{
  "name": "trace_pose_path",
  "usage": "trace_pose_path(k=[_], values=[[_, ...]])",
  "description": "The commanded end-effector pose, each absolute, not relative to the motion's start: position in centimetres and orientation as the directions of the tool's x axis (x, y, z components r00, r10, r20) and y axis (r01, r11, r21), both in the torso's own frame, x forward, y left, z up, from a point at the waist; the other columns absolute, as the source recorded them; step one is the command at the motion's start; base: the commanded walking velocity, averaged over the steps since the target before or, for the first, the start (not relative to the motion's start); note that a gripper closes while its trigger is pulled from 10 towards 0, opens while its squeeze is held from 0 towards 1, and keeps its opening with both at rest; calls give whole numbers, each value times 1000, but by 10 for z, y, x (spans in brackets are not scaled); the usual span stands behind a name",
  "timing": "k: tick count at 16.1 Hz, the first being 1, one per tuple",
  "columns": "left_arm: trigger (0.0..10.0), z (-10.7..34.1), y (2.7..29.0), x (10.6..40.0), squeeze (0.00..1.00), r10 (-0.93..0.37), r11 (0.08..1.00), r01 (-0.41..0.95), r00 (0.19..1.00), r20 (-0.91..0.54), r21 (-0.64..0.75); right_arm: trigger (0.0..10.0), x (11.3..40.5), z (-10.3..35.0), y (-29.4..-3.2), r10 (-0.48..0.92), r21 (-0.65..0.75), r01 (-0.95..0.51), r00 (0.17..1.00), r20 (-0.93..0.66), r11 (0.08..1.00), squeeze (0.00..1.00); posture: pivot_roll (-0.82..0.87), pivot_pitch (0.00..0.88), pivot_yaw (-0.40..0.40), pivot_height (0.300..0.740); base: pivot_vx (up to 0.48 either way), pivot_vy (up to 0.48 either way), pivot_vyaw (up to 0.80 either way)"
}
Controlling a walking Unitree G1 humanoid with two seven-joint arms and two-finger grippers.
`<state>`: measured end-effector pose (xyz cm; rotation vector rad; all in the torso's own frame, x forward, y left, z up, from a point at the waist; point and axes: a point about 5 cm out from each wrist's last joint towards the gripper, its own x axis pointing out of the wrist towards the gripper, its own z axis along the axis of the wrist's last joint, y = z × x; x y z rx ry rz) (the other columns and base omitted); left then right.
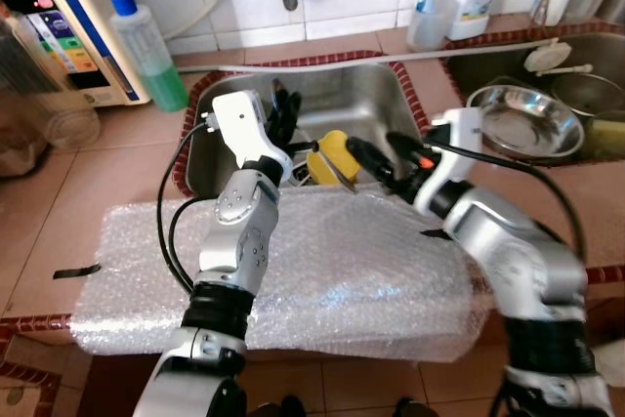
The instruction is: Kitchen organization
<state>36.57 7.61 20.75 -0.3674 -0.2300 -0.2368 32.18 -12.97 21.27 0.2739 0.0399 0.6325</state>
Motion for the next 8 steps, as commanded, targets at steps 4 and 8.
trace_pose_path(k=[4, 8], values=[[745, 193, 72, 373, 0, -162, 970, 196, 963, 214, -145, 10000, 302, 221, -122, 617, 289, -591, 787, 0, 753, 1000, -354, 197, 159, 740, 0, 0, 0], [6118, 186, 62, 372, 0, -245, 952, 275, 948, 205, -133, 10000, 290, 214, -117, 665, 287, -626, 745, -56, 725, 1000, -356, 194, 157, 740, 0, 0, 0]])
